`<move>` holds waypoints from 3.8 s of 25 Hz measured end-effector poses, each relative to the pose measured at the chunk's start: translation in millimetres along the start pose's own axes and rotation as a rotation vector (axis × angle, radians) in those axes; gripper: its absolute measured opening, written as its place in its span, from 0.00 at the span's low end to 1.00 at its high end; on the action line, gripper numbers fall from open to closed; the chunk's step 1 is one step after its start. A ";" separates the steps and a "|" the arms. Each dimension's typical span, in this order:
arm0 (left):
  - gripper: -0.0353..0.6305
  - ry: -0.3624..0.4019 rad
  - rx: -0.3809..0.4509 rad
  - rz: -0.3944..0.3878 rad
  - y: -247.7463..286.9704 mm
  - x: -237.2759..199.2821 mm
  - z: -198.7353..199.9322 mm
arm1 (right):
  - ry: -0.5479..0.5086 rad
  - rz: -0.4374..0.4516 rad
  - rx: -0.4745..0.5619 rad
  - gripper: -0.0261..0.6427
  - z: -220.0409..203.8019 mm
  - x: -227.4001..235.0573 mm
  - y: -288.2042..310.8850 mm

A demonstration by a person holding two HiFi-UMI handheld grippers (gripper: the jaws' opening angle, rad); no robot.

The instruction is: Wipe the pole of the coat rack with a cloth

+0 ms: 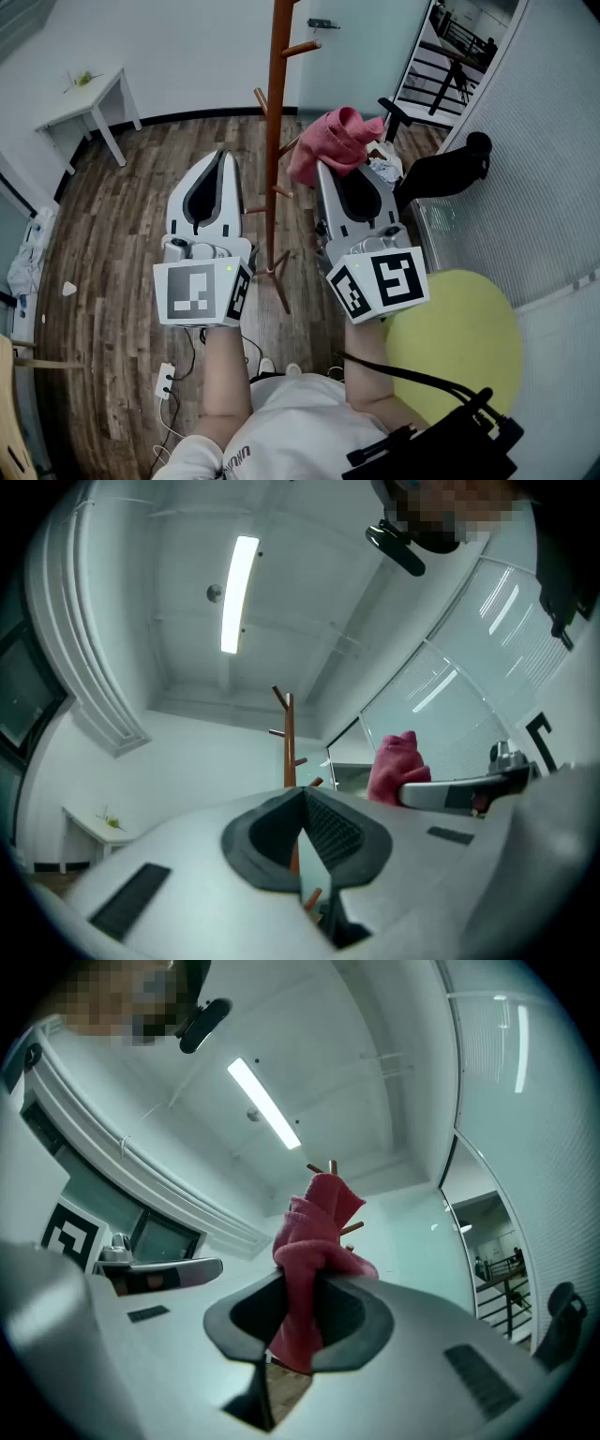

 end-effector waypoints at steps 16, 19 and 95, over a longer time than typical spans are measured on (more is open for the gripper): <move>0.07 -0.010 -0.008 -0.011 -11.9 -12.5 -5.9 | -0.014 -0.013 -0.016 0.15 -10.3 -16.3 2.1; 0.07 -0.012 -0.011 -0.010 -15.2 -18.1 -8.4 | -0.033 -0.016 -0.017 0.15 -12.6 -20.0 3.8; 0.07 -0.002 0.004 -0.072 123.8 -63.2 -91.8 | -0.243 -0.082 0.059 0.16 -50.1 49.7 160.3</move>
Point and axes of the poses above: the fingertips, and each gripper's own axes: y forward along the fingers, x to its right, z out of its top, the point moved 3 cm from there along -y, backward along the fingers, and after that the axes turned 10 degrees about y, right-handed, at the moved point
